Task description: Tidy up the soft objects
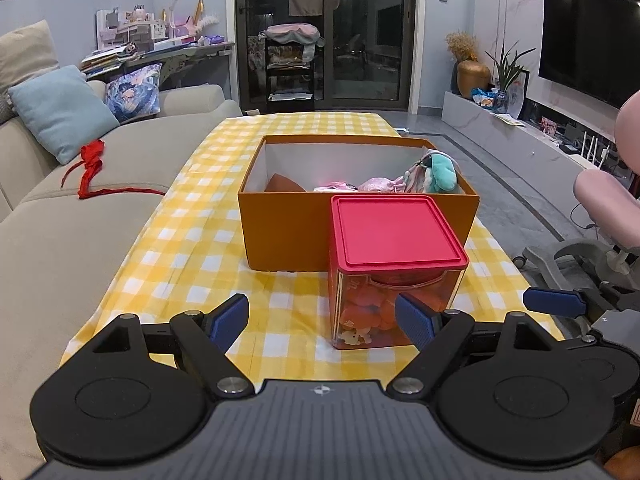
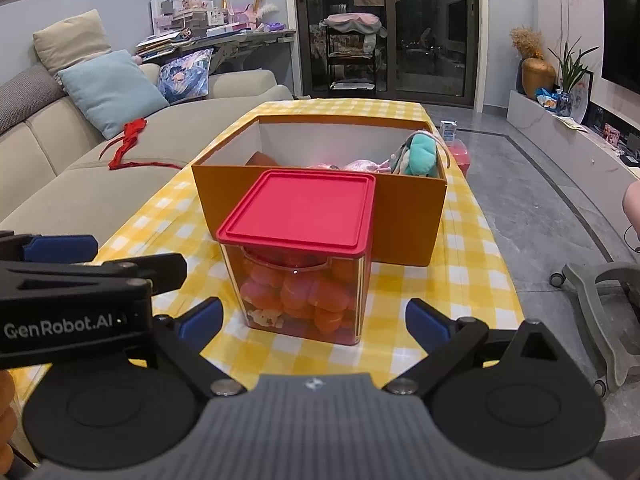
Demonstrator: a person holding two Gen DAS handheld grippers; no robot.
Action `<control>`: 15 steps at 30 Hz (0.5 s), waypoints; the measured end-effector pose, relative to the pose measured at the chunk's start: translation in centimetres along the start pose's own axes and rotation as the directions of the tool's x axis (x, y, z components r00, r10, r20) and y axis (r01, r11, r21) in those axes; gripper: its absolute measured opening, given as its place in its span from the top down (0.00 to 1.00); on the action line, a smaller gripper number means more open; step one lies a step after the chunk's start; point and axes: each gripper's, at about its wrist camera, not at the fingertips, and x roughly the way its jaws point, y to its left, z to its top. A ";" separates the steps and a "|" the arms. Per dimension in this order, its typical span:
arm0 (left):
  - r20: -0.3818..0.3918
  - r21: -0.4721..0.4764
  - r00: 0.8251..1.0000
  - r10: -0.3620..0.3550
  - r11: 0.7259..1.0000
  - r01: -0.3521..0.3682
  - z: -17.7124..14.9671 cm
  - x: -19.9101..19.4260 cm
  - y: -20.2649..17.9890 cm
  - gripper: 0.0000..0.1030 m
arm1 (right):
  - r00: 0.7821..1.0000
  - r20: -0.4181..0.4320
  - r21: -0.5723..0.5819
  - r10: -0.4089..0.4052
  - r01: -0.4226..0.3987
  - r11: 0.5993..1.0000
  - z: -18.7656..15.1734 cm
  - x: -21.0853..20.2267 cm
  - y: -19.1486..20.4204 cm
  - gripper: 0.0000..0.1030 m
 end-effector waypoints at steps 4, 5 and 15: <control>-0.008 -0.005 1.000 0.000 1.000 0.000 0.0 0.1 0.1 0.06 | 1.000 -0.006 -0.003 0.001 -0.001 1.000 -0.1 0.0 0.1 0.07; -0.009 -0.004 1.000 0.001 1.000 -0.001 0.0 0.1 0.0 0.06 | 1.000 -0.006 -0.003 0.002 -0.002 1.000 -0.1 0.0 0.1 0.07; -0.023 -0.005 1.000 -0.002 1.000 0.002 -0.1 0.2 0.1 0.06 | 1.000 -0.010 -0.016 -0.004 0.004 1.000 -0.2 0.2 0.2 0.08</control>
